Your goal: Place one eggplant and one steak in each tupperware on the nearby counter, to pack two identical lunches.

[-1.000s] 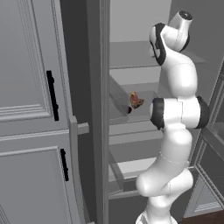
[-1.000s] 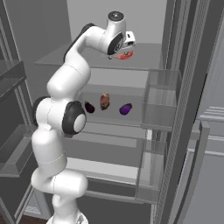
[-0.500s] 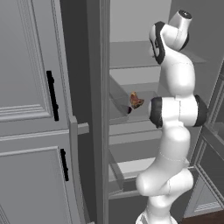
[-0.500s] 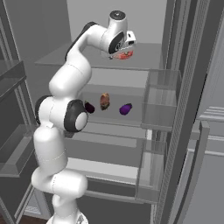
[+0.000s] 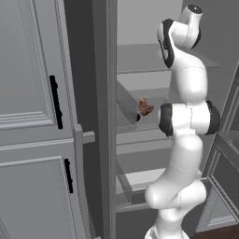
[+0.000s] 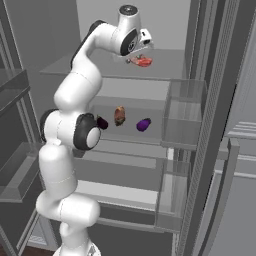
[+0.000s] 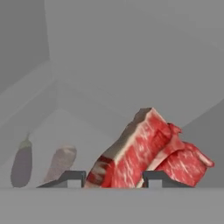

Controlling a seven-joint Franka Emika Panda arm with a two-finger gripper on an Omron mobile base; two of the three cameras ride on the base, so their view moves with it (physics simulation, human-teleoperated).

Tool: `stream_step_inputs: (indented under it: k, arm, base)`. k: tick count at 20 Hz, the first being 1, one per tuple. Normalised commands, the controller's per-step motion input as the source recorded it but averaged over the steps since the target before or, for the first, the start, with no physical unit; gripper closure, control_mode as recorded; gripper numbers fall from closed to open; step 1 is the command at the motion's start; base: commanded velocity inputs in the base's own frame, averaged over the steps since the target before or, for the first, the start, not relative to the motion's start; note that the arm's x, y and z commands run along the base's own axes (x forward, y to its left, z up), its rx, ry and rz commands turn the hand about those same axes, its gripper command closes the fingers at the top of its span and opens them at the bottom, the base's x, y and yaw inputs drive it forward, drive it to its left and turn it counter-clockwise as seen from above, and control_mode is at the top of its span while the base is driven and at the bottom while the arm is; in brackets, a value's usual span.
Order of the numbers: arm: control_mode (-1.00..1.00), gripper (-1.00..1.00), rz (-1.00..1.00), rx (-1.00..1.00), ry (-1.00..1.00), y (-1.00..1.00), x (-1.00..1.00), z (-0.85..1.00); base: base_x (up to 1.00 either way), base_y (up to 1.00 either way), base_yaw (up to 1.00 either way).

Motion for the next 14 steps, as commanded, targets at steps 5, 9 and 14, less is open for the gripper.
stream_step_inputs:
  k: [5, 9, 14]
  arm:
    - [-1.0, 1.0, 0.01, -0.19, -0.15, 0.29, -0.22, -0.31]
    - [-1.0, 1.0, 0.0, -0.26, -0.17, 0.4, -0.32, -0.23]
    - [-1.0, 1.0, 0.02, -0.17, -0.19, 0.41, -0.73, 0.55]
  base:
    - [0.0, 0.0, 0.0]
    - [0.0, 0.0, 0.0]
    - [0.0, 0.0, 0.0]
